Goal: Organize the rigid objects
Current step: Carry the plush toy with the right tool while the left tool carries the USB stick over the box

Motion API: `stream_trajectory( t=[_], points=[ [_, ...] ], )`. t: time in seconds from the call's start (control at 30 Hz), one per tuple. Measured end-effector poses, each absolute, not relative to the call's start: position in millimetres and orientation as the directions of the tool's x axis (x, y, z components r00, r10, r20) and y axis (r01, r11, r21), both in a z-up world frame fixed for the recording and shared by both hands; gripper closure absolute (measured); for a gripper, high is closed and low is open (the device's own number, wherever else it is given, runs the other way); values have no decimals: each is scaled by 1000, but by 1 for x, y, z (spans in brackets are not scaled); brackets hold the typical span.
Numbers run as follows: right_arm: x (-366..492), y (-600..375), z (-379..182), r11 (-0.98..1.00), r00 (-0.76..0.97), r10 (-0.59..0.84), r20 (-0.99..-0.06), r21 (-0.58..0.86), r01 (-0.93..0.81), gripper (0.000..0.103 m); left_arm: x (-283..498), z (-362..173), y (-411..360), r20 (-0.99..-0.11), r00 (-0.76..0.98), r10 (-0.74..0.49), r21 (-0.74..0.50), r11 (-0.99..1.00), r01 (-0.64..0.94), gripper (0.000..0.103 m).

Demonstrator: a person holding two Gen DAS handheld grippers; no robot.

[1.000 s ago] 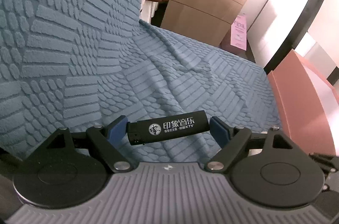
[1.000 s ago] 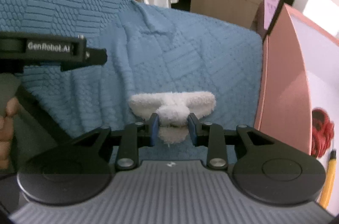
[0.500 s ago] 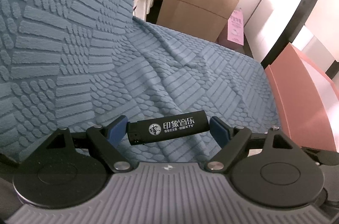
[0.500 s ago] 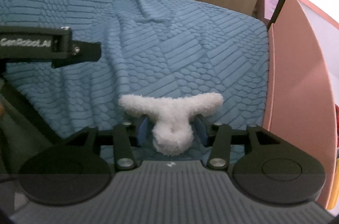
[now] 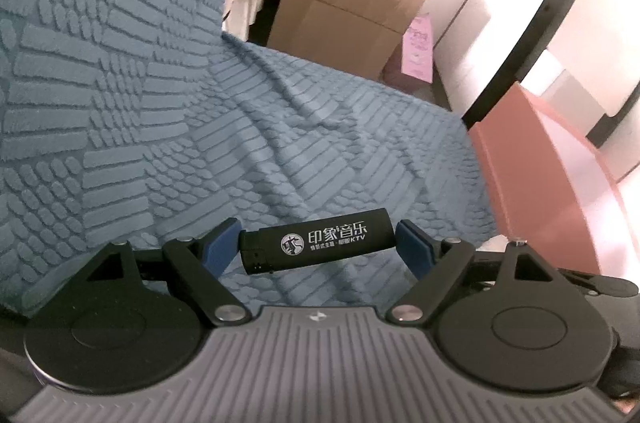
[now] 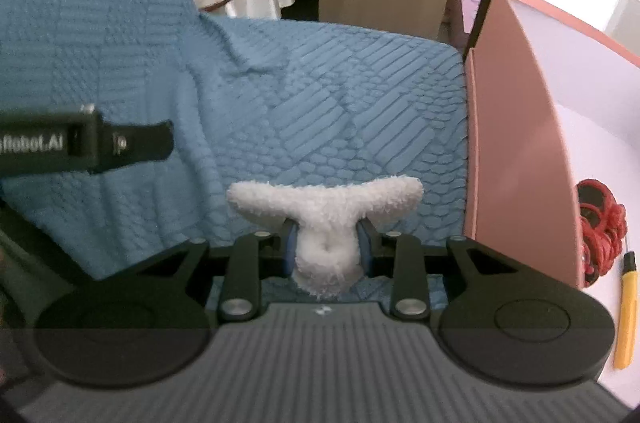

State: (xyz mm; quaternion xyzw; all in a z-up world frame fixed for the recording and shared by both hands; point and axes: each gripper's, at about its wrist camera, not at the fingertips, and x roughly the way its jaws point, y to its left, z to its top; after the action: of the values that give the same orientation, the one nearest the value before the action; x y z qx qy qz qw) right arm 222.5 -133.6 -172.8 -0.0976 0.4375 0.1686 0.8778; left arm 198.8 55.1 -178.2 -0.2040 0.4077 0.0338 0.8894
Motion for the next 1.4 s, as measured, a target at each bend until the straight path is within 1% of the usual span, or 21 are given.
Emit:
stream_trajectory(
  t=[0.13, 0.23, 0.5, 0.63, 1.03, 1.13, 1.4],
  points=[
    [221, -141, -156, 933, 574, 219, -789, -3, -361, 70, 198, -172, 51, -733, 671, -115, -338, 917, -213, 16],
    [212, -149, -143, 944, 585, 236, -776, 38, -329, 70, 196, -166, 48, -725, 675, -138, -349, 918, -187, 16],
    [194, -162, -129, 948, 617, 225, -754, 24, -316, 70, 186, -142, 39, -713, 684, -152, -345, 926, -153, 16],
    [192, -169, -113, 948, 639, 240, -730, 36, -316, 70, 180, -121, 34, -693, 703, -160, -352, 926, -137, 16],
    [189, -199, -39, 940, 708, 303, -638, 76, -333, 70, 175, -45, 0, -613, 769, -181, -365, 928, -73, 16],
    [190, -209, -22, 943, 733, 299, -611, 70, -326, 70, 179, -32, -11, -604, 775, -187, -360, 931, -55, 16],
    [197, -236, 1, 953, 760, 276, -589, 63, -297, 70, 194, -2, -41, -598, 777, -196, -350, 936, -33, 16]
  ],
)
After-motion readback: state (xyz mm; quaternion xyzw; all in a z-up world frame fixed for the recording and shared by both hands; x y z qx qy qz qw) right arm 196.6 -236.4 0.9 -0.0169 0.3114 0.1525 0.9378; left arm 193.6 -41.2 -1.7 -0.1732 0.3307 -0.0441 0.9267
